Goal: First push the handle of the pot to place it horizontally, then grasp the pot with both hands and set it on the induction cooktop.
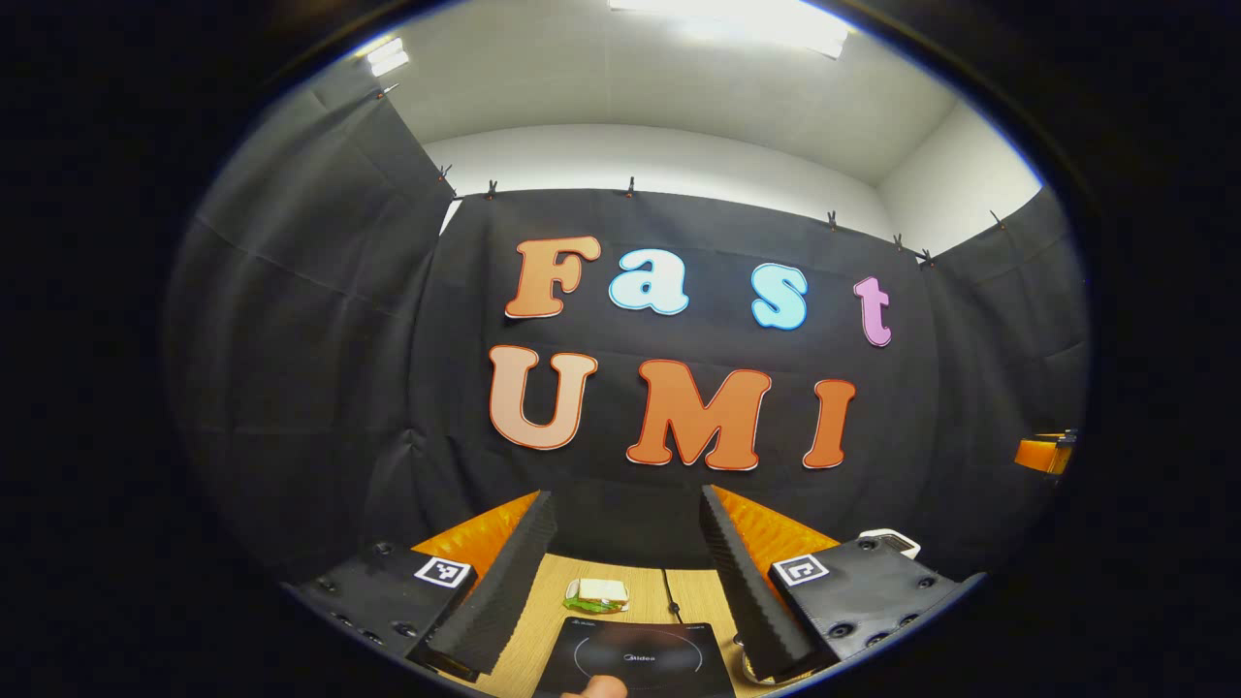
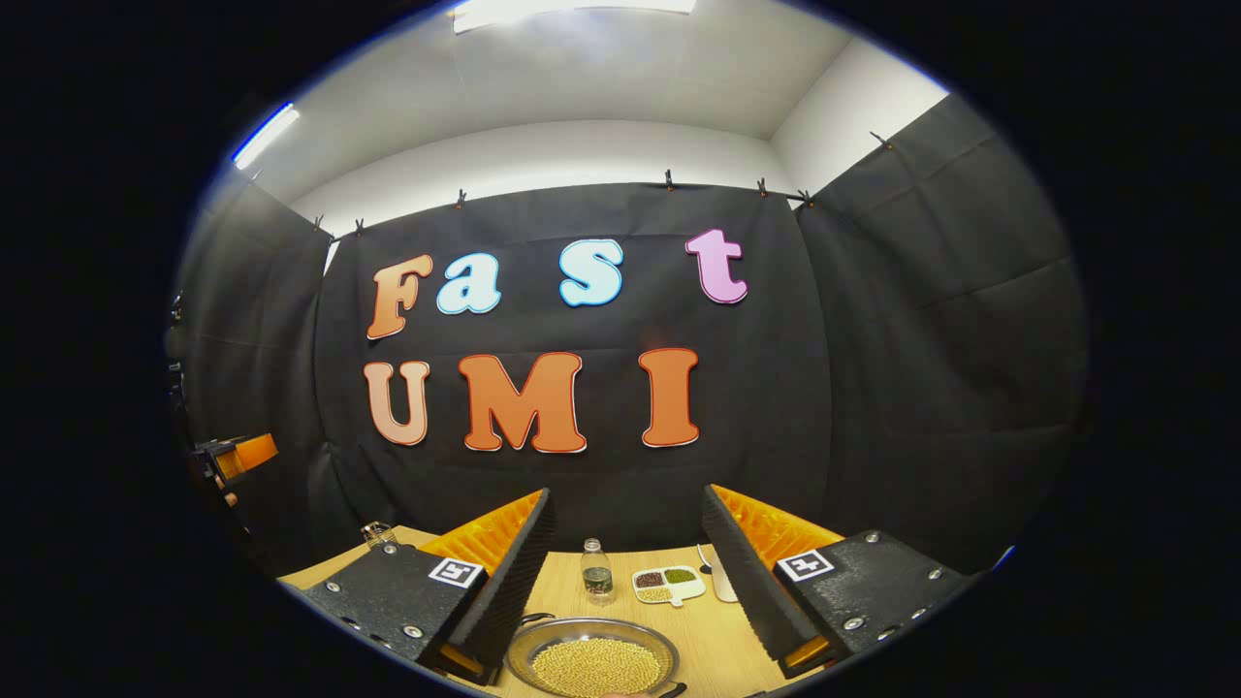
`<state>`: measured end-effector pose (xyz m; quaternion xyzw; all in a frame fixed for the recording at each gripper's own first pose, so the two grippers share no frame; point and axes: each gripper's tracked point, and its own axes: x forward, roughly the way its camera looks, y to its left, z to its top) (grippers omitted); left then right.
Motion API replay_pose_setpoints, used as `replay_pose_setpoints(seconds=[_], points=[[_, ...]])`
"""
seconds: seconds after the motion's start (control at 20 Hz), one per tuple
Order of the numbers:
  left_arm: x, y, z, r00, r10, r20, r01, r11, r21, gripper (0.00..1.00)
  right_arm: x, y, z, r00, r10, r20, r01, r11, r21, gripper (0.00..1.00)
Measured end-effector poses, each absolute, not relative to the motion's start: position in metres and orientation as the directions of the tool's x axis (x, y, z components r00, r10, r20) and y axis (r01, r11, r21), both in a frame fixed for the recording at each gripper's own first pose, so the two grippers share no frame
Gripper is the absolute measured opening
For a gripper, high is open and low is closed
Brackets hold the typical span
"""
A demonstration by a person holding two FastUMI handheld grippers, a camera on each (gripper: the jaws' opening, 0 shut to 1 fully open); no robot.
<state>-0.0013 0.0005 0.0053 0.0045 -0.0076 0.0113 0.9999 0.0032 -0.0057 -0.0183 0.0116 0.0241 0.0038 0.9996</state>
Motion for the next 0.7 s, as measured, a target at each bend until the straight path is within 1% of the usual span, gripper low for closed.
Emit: replay_pose_setpoints(seconds=[0.3, 0.5, 0.6, 0.65, 0.7], points=[[-0.002, -0.005, 0.004, 1.000, 0.008, 0.005, -0.008, 1.000, 0.008, 0.96, 0.003, -0.006, -0.025, 0.998, 0.023, -0.062, -0.022, 0.999, 0.031, 0.90], [-0.004, -0.006, 0.004, 1.000, 0.007, 0.005, -0.007, 1.000, 0.003, 0.97, 0.004, -0.005, -0.028, 0.997, 0.045, -0.060, -0.042, 0.998, 0.050, 0.82], [-0.004, -0.008, 0.004, 1.000, 0.004, 0.002, -0.004, 1.000, 0.004, 0.98, 0.003, -0.005, -0.030, 0.996, 0.065, -0.059, -0.061, 0.996, 0.065, 0.75], [-0.005, -0.008, 0.003, 1.000, 0.004, 0.001, -0.004, 1.000, 0.006, 0.98, 0.002, -0.005, -0.031, 0.996, 0.074, -0.059, -0.070, 0.995, 0.069, 0.68], [-0.005, -0.009, 0.004, 1.000, 0.003, 0.002, -0.003, 1.000, 0.007, 0.96, 0.003, -0.005, -0.034, 0.995, 0.078, -0.059, -0.074, 0.995, 0.069, 0.66]])
